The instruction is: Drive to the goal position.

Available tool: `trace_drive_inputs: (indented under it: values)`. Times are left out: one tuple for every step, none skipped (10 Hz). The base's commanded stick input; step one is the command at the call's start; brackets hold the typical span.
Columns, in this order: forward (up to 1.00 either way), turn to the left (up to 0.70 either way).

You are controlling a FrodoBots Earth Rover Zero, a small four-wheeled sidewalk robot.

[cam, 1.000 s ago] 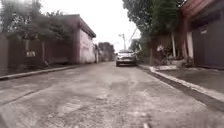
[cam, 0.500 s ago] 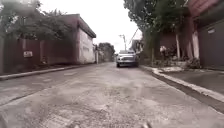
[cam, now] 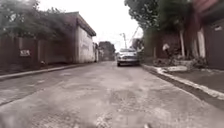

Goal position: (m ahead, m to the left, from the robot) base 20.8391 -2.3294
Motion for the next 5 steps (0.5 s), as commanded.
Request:
trace_drive_inputs:
  values:
    - [0.7, 0.0]
    - [0.7, 0.0]
    - [0.7, 0.0]
    - [0.7, 0.0]
    - [0.7, 0.0]
